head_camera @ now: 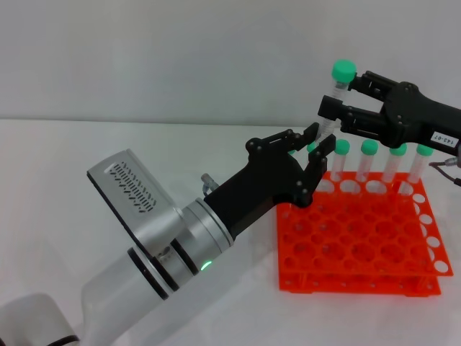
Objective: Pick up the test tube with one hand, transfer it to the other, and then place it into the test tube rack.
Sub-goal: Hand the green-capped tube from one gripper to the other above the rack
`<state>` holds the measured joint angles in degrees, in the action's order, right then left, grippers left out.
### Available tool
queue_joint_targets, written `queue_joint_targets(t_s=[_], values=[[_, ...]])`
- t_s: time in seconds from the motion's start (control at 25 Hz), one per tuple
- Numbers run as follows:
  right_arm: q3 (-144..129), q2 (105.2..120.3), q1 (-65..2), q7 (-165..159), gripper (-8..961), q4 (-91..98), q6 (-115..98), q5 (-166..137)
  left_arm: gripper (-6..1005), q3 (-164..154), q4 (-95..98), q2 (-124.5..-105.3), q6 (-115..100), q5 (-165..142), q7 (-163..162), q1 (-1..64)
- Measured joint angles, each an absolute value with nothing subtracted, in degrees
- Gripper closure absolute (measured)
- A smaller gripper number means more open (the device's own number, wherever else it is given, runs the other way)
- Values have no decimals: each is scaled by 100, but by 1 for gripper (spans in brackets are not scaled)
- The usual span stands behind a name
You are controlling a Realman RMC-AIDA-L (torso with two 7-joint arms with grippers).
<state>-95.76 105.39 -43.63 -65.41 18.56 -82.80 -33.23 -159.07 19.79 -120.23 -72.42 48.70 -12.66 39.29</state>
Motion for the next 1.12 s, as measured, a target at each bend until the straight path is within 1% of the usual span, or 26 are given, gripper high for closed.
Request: queue_joint_targets(t_s=[0.16,0.48,0.68,0.88,1.12], values=[[-9593,10536,-4388,-6544,120,1856,-8259,-3331,802,-15907,1975,-12023,-7183,4870,-1266,3945],[-9573,10548,-4399,-6613,329,1973,-8246,-3523,803,-15856,1954,-12023,-7132,4866,-1262,3937],[-9546,10564,-4410,-6605,570,1992,-8181,-3552,803,-15855,1957,-12023,-7091,4868,-1259,3959],[-9363,10616,-4379,-6562,704,1997,-8107,-3593,803,-15852,1950,-12022,-7091,4873,-1259,3962],[-9334,10629,-4382,-6557,736,2001,-8090,-3626,802,-15851,1934,-12016,-7080,4846,-1216,3964]])
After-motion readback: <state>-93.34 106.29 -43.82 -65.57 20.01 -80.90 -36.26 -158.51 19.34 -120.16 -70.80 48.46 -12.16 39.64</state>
